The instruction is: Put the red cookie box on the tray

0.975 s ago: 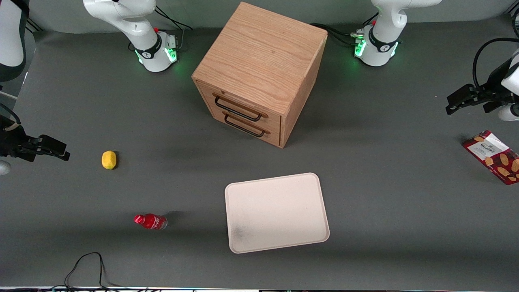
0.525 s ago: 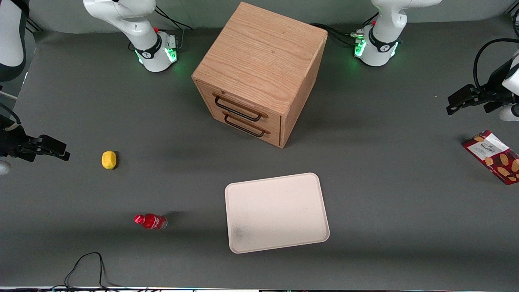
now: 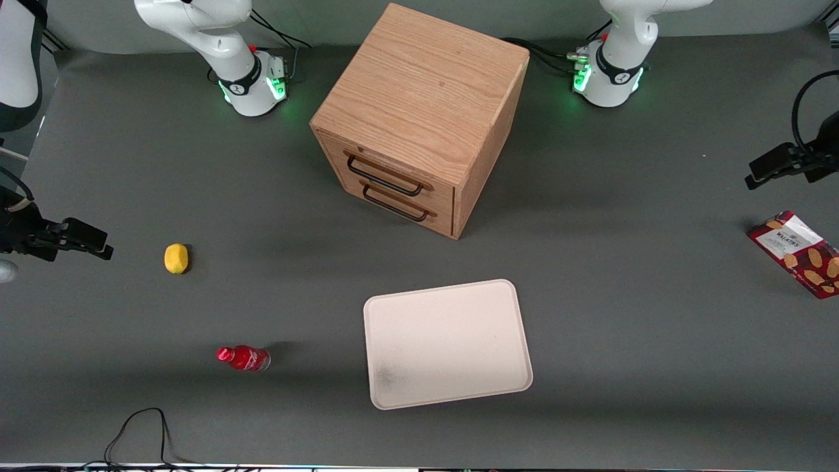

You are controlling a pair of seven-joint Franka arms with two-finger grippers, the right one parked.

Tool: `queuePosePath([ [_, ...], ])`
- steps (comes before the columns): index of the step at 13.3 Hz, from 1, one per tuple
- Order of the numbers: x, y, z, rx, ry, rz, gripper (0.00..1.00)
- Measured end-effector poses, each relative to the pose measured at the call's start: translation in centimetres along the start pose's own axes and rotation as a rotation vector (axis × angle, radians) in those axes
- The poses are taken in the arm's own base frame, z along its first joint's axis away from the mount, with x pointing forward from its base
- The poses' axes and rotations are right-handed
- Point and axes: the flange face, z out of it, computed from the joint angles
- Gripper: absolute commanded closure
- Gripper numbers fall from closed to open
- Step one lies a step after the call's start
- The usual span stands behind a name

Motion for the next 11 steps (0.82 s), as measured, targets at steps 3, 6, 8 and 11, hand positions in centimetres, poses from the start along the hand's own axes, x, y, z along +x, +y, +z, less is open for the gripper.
queuePosePath([
  [3, 1.2, -5.4, 1.1, 0.001, 0.013, -0.088, 0.00],
  [6, 2.1, -12.7, 3.2, 0.003, 0.013, -0.209, 0.00],
  [8, 2.2, -18.2, 4.8, 0.004, 0.022, -0.298, 0.00],
  [11, 1.5, -24.8, 6.9, 0.006, 0.021, -0.401, 0.00],
])
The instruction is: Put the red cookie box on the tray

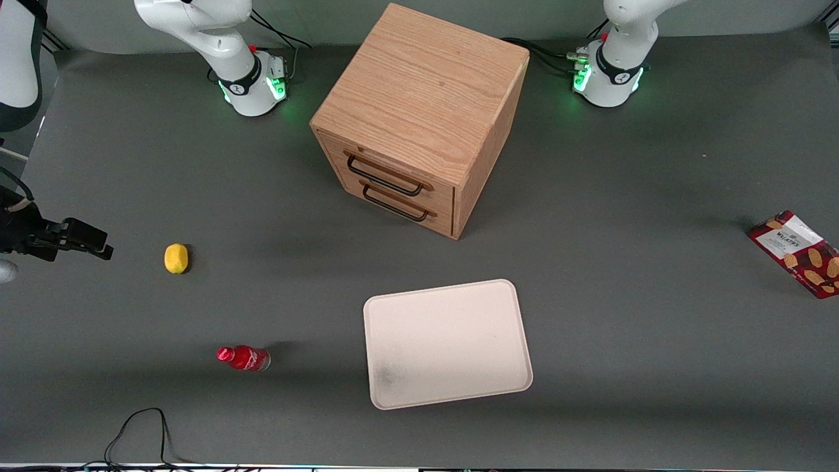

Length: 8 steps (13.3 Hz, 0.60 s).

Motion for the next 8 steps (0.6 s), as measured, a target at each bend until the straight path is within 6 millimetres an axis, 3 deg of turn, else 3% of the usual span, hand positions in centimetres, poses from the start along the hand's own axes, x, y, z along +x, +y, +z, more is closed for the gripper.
queuePosePath([
  [5, 0.6, -6.0, 1.4, 0.013, -0.011, -0.043, 0.00],
  [8, 0.9, -6.9, 1.8, 0.015, 0.001, -0.052, 0.00],
])
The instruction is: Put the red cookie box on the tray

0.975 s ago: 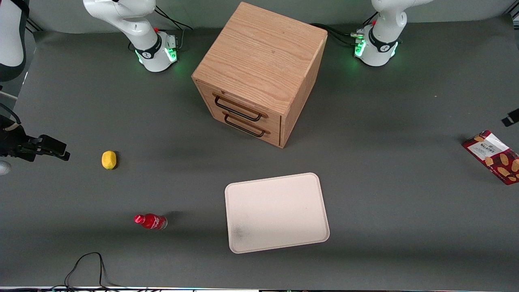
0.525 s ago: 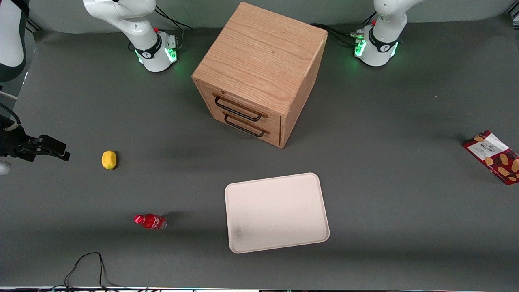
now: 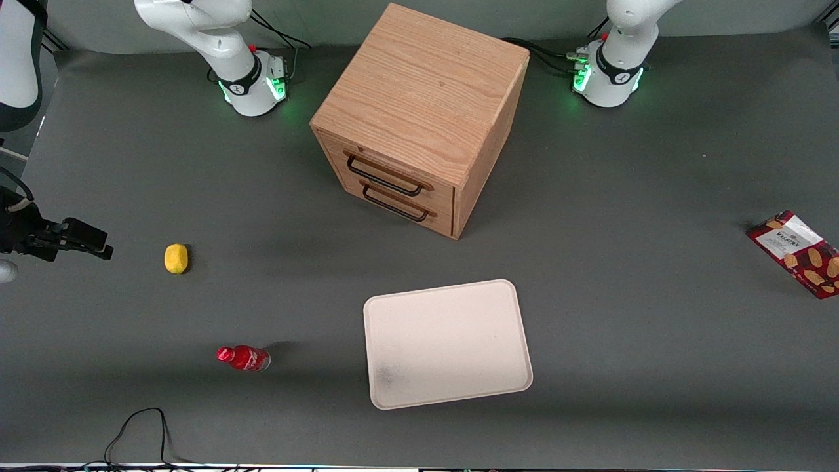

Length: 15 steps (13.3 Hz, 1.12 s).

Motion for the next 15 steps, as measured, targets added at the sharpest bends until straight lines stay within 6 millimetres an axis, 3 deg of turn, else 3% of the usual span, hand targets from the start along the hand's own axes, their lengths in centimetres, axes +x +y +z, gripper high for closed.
queuePosePath([
  [6, 3.2, 0.4, 9.0, -0.001, 0.011, 0.005, 0.00],
  [9, 2.8, 0.6, 13.2, -0.031, 0.038, -0.015, 0.00],
  [15, 1.7, 0.7, 18.2, -0.050, 0.054, -0.036, 0.00],
])
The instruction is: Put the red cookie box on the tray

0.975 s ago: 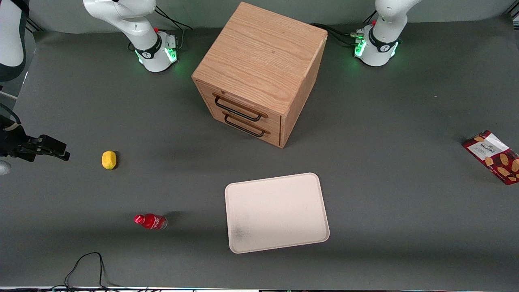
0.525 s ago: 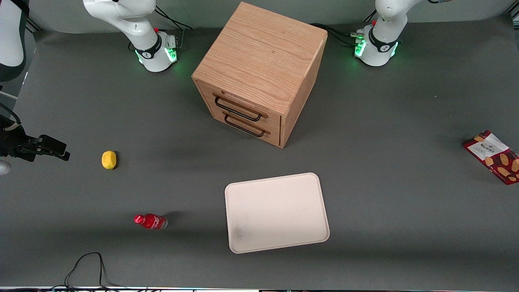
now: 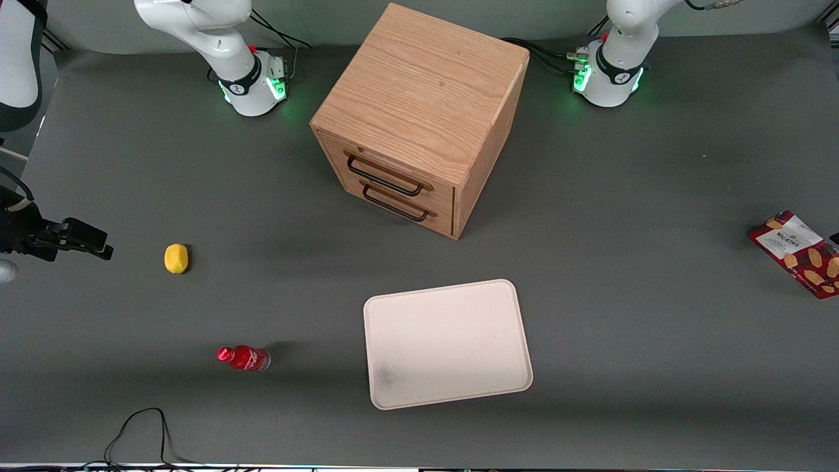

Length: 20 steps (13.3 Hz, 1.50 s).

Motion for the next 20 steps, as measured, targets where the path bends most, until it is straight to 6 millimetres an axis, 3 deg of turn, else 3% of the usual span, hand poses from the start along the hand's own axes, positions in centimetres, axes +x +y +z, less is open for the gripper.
queuePosePath([
  [10, -0.1, -0.4, 7.7, -0.016, 0.022, -0.035, 0.00],
  [14, -0.3, -0.4, 9.3, -0.016, 0.015, -0.037, 0.01],
  [16, -0.3, -0.4, 9.2, -0.016, 0.017, -0.036, 0.65],
  [18, -0.1, -0.3, 9.0, -0.016, 0.023, -0.035, 1.00],
  [20, 0.2, -0.4, 8.7, -0.016, 0.031, -0.035, 1.00],
])
